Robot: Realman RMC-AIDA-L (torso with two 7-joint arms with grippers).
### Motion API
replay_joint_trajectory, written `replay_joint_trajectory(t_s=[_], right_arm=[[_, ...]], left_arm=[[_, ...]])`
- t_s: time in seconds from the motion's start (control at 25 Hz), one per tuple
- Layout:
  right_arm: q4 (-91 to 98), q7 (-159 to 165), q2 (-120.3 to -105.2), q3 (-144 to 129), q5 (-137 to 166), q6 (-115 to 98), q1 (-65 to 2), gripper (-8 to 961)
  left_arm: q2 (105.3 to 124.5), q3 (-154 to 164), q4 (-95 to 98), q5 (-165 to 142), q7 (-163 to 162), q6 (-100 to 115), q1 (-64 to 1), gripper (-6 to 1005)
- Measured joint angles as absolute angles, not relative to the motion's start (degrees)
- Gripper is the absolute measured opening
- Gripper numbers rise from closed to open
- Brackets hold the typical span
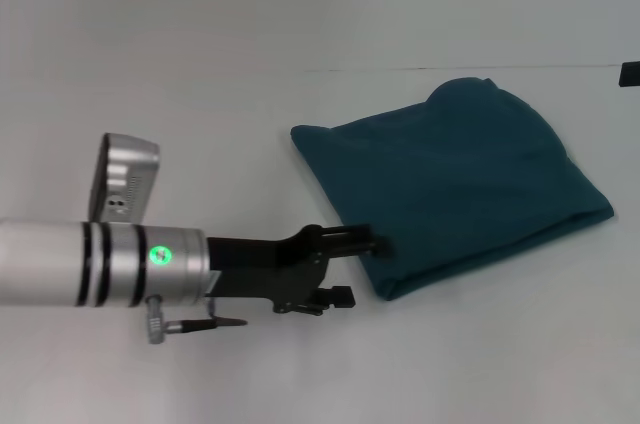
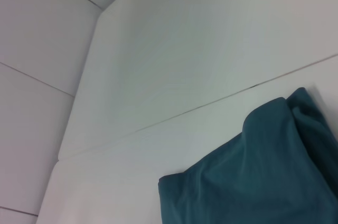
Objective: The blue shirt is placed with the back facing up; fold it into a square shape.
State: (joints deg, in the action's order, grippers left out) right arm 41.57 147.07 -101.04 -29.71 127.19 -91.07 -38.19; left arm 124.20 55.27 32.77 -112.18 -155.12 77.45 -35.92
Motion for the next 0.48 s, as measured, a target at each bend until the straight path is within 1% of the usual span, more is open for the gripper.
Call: replay_joint_trajectory(t_s=[0.12, 0.48], right_arm=[[41.43, 147.12, -101.02, -29.7, 127.17, -90.96, -38.3, 795], [40.67, 147.19, -100.97, -28.75, 126.93, -90.33, -38.29, 794]], left_arm=[[124.31, 55.53, 29.74, -112.11, -154.54, 74.08, -38.05, 948], [124.63, 56.94, 25.82, -110.48, -154.0, 67.05, -40.63, 947]])
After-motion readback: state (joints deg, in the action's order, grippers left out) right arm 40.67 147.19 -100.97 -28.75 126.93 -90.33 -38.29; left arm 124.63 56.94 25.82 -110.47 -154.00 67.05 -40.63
